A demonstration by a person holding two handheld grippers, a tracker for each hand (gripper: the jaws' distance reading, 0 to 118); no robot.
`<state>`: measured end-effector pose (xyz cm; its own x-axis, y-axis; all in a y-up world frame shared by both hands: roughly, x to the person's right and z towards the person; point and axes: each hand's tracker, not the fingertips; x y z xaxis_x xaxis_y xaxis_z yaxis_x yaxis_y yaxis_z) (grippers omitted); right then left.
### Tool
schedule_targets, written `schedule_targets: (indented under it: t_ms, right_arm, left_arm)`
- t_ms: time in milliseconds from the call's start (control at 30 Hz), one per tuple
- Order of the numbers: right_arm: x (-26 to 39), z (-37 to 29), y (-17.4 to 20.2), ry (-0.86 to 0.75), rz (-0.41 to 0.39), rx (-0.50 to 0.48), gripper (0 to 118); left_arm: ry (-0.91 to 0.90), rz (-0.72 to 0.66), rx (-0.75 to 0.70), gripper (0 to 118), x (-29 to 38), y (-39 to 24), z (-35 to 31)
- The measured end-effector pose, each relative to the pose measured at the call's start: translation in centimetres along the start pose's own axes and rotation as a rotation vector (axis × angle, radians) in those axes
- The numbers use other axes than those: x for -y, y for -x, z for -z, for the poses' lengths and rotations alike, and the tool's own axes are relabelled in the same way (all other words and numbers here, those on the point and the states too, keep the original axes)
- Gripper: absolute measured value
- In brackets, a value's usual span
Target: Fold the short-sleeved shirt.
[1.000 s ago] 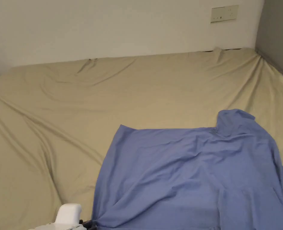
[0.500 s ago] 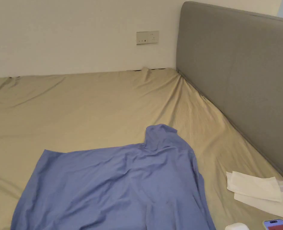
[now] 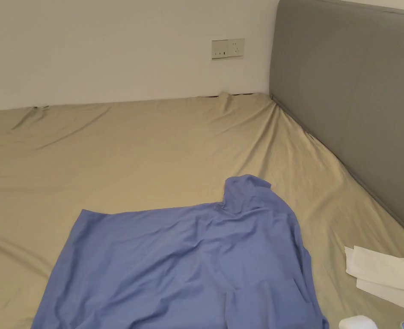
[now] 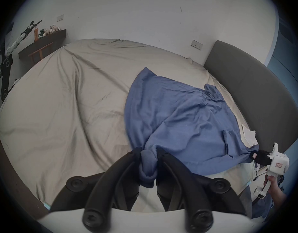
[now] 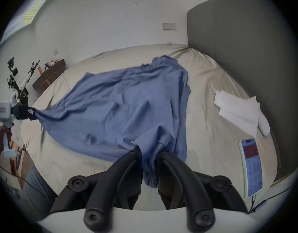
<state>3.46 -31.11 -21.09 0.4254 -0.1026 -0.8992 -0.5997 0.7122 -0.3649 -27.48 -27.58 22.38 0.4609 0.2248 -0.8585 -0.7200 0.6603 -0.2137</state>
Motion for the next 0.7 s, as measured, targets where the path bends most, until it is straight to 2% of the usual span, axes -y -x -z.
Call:
schedule_targets:
  t_ms: [133,300,433,500,633,667,700]
  right_arm:
    - [-6.1,1.2,-0.3,-0.095,-0.017,0.007,18]
    - [-14.8,6.7,-2.0,-0.135,-0.053,0.061,18]
    - [-19.0,12.5,-4.0,-0.072,0.057,0.107,18]
    - [-19.9,14.9,-4.7,-0.033,0.042,0.159,18]
    - [-19.8,18.7,-5.4,0.047,0.033,0.172,19]
    - [-19.4,19.2,-5.2,0.052,0.016,0.21,20]
    - [-19.0,19.3,-5.1,0.043,0.008,0.221,32]
  left_arm:
    - [-0.041,-0.049,0.045,17,-4.6,-0.8,1.7]
    - [-0.052,0.032,0.016,17,-12.7,-2.9,8.0]
    - [-0.015,0.023,-0.059,17,-16.9,-3.1,14.7]
    - [0.031,0.048,-0.064,17,-18.1,-3.4,17.0]
    - [0.103,0.093,-0.082,22,-18.6,-4.0,20.5]
    - [0.116,0.133,-0.121,44,-18.3,-4.2,20.9]
    - [0.118,0.162,-0.139,86,-18.1,-4.3,21.3]
